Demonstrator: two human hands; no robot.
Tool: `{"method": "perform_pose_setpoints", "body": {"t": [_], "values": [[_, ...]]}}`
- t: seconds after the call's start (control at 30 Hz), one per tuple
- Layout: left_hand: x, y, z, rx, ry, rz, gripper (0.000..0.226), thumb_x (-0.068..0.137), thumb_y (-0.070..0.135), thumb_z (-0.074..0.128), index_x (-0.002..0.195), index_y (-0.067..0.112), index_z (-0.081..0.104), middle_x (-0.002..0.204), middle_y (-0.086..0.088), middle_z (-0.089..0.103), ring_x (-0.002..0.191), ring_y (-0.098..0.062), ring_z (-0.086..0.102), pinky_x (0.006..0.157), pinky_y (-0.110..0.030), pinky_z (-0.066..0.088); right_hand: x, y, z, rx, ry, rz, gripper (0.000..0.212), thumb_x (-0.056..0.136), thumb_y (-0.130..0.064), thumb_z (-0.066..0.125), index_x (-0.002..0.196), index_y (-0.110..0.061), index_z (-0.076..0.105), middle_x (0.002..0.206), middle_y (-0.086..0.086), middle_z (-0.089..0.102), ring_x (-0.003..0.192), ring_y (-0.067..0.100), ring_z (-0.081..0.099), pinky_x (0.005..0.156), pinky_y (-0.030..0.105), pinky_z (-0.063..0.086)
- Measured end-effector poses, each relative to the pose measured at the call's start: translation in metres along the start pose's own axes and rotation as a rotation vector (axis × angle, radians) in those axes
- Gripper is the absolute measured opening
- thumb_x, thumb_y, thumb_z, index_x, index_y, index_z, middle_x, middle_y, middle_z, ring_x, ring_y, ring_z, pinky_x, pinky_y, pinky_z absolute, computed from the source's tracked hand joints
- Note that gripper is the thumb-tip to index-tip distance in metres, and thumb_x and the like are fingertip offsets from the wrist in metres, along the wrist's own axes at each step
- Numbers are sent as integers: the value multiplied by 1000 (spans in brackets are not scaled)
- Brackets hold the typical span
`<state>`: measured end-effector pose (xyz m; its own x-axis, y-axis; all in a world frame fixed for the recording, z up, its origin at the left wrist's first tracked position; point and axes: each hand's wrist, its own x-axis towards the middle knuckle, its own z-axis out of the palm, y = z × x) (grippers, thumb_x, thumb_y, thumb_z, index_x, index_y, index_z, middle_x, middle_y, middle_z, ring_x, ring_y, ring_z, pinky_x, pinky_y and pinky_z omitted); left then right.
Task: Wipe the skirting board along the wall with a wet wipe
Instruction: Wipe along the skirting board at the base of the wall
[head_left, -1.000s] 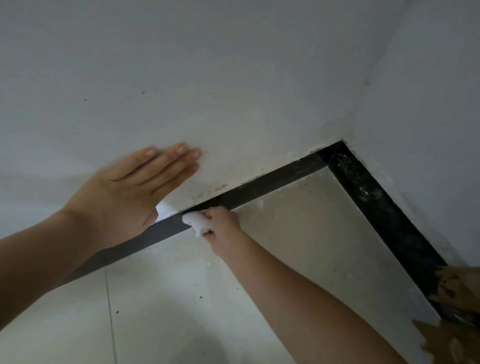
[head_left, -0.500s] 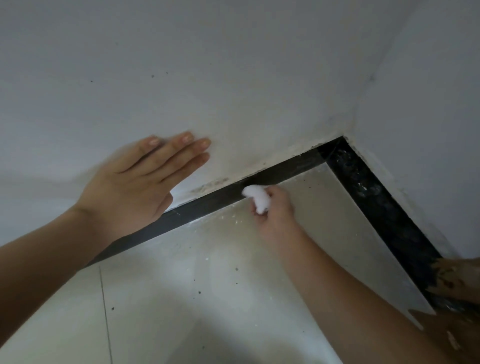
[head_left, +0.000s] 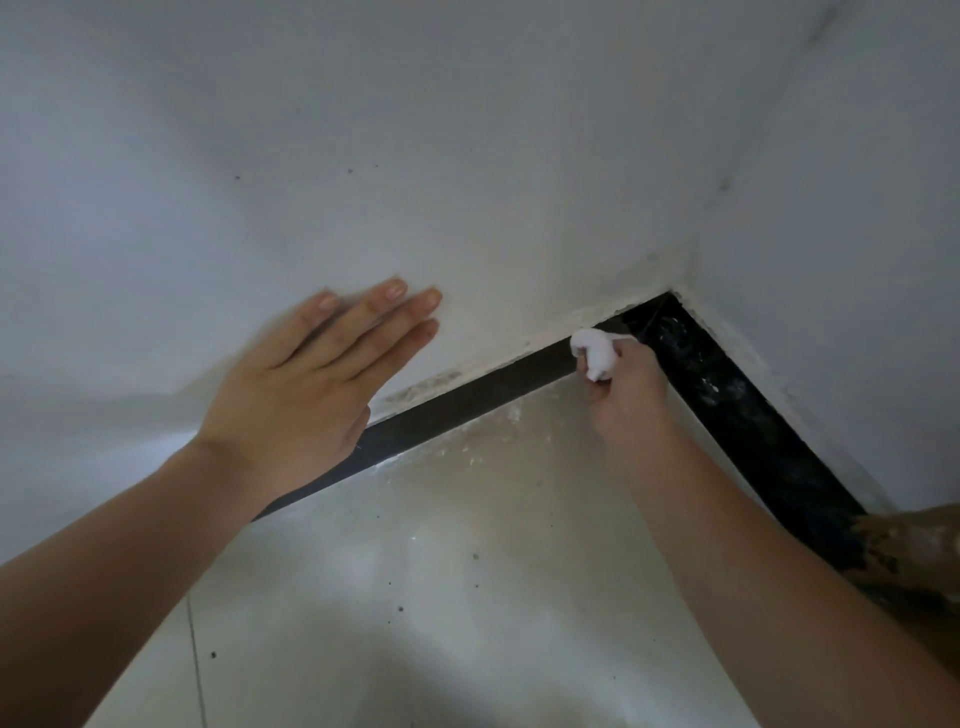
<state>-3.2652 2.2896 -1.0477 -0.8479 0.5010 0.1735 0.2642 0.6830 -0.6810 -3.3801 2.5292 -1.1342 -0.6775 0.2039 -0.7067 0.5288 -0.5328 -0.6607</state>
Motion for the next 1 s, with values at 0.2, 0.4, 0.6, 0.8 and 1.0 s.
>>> {"method": "perform_pose_setpoints", "body": {"t": [0.2,0.4,0.6,0.8,1.0], "values": [[0,0,1,1,14,-9,73,84,20,38,154,17,18,162,1,7,148,-18,5,120,-36,-5,-53,82,22,-295,-224,408,24,94,-10,47,106,5,63,81,19,60,65,25,59,51,27,50],[0,-1,0,-50,37,12,74,82,6,37,154,14,20,161,-1,14,147,-19,12,119,-36,0,-111,169,52,-425,-492,500,40,89,-6,56,128,2,52,83,-1,54,68,10,53,62,22,49],[-1,-1,0,-61,66,7,70,83,7,32,153,14,25,160,0,18,146,-17,17,118,-37,6,-88,177,62,-264,-350,475,19,87,-1,53,106,-4,57,89,7,61,70,16,59,60,24,49],[1,0,1,-71,27,-21,71,83,15,37,153,18,25,161,3,14,147,-18,8,119,-35,-4,-15,91,31,-197,-204,347,36,94,-2,40,123,15,54,112,27,60,88,30,62,60,30,48],[2,3,-1,-106,8,-46,70,84,17,38,153,19,26,160,4,14,148,-18,7,119,-36,-9,23,4,-1,22,-21,109,22,92,3,39,101,7,59,94,19,59,67,20,58,38,16,47]]}}
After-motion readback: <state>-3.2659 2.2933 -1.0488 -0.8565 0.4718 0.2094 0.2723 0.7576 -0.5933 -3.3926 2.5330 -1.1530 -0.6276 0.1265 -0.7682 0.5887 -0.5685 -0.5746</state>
